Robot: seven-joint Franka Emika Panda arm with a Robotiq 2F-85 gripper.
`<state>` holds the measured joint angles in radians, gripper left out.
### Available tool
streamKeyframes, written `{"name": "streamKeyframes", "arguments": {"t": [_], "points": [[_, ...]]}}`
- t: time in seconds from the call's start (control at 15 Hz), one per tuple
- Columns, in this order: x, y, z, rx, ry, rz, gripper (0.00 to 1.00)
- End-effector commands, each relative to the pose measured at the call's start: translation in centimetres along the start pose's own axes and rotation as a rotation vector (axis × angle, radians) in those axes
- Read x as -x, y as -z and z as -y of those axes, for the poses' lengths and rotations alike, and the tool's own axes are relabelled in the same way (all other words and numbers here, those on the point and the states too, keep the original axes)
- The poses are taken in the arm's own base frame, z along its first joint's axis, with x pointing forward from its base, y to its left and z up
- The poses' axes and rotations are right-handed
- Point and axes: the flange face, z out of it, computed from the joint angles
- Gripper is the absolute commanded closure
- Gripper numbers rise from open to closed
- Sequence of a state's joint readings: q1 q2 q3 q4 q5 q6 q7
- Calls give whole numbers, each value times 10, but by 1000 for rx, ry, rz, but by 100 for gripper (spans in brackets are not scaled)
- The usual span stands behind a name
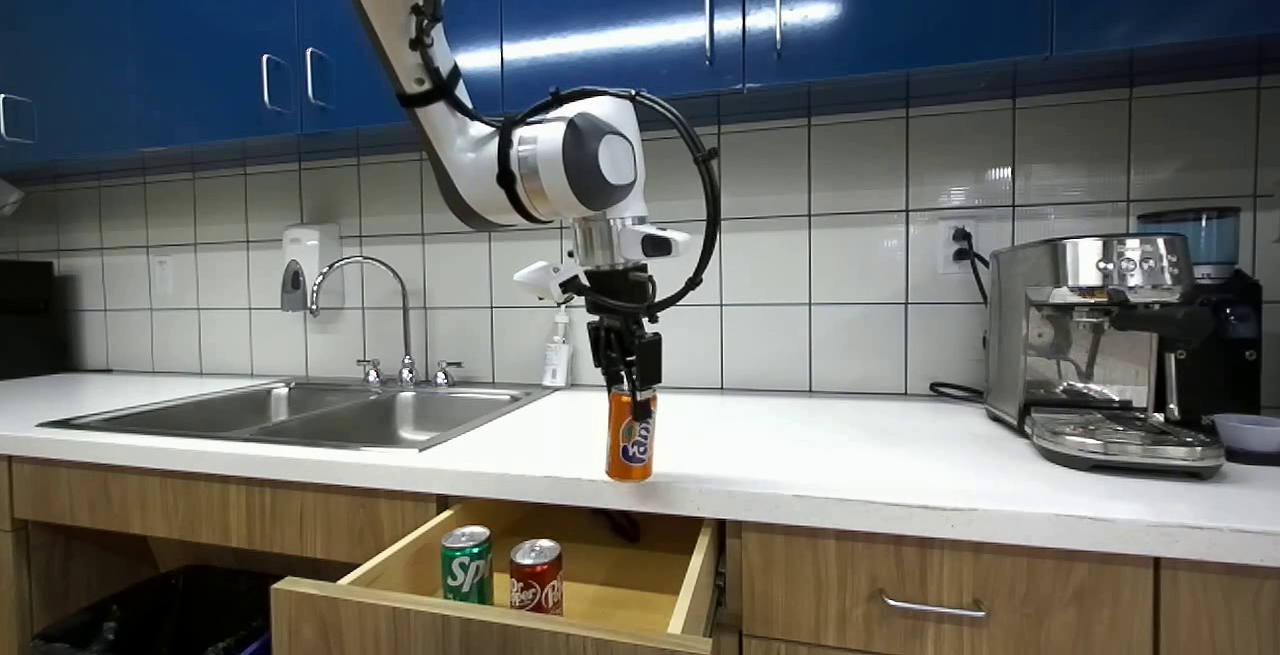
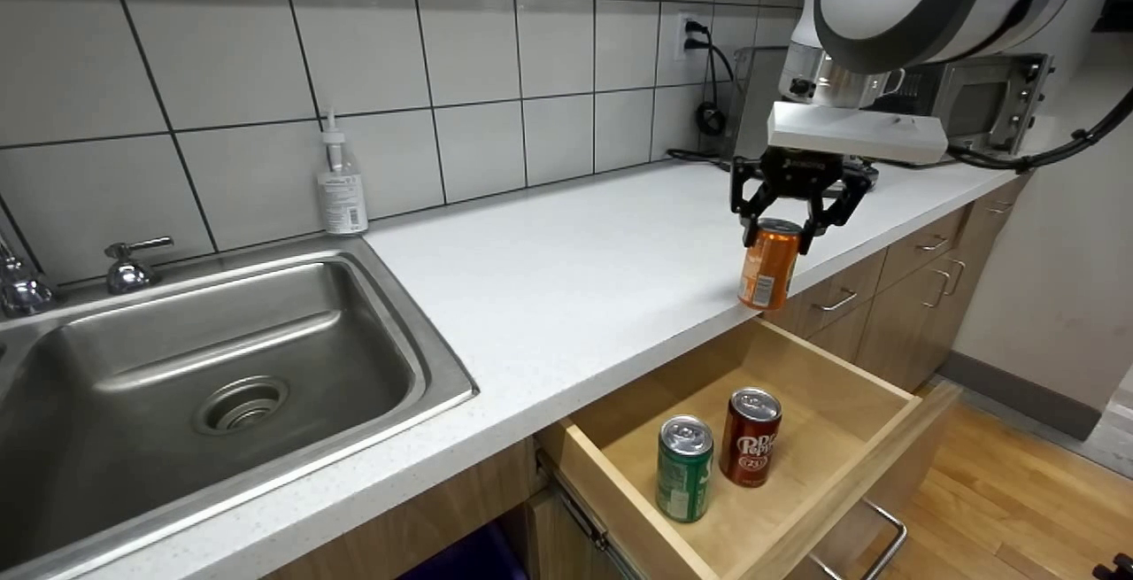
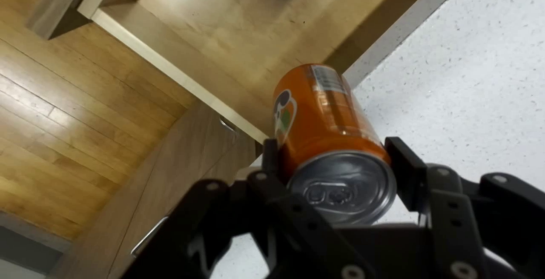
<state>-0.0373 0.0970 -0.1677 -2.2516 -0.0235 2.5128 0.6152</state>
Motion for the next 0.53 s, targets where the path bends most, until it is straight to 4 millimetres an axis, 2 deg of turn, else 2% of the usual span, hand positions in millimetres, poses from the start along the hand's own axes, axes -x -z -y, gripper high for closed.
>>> {"name": "streamKeyframes", "arguments": {"t": [0.0,0.47], "points": [[19,10,-5,-9,-27,-30,62],[41,-2,-13,15,-31,-23,62]]}}
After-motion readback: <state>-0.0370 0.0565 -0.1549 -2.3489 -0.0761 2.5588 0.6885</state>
